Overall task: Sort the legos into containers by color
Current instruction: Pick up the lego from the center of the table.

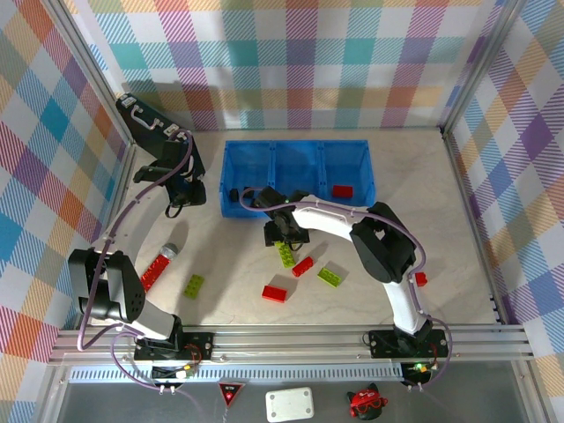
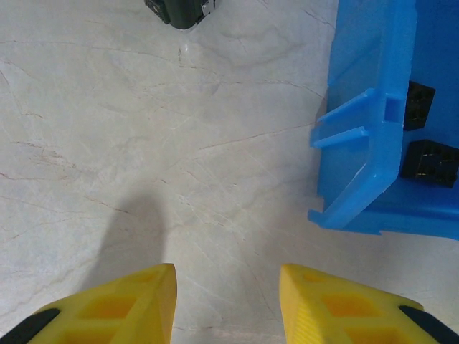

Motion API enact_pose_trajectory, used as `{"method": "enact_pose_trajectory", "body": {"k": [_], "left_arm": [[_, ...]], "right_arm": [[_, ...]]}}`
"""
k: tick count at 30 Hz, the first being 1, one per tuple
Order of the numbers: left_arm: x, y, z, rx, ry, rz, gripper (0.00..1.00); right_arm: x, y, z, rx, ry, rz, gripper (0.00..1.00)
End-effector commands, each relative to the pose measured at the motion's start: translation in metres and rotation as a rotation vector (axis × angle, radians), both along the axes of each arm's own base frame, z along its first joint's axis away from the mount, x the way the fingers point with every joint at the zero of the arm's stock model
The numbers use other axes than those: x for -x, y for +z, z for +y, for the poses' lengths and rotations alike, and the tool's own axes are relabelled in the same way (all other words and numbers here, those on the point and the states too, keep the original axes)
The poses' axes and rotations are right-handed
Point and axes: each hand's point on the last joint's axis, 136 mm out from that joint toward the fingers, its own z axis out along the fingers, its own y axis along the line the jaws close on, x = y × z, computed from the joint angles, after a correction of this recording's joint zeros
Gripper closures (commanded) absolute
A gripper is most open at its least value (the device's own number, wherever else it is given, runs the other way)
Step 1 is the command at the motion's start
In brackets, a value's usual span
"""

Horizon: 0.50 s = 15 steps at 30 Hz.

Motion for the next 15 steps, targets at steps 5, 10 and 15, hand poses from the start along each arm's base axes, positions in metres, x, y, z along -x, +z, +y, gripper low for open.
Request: {"method": "enact_pose_trajectory", "body": {"k": [5,10,15], "left_arm": [[0.004,0.004,0.004,-0.001,0.008,-0.014,0.58],[0.005,0.003,0.005,-0.006,0.009,-0.012,0.58],[0.005,0.003,0.006,-0.007,0.010,-0.012,0.58]], "right_arm": [[-0.003,0.000,0.001,0.002,-0.018,-0.016,0.27],[-0.002,0.004,0.001,-0.004,-0.018,-0.022,0.31],[-0.003,0.013,0.001,-0.013,-0.015,-0.036,0.33]]}}
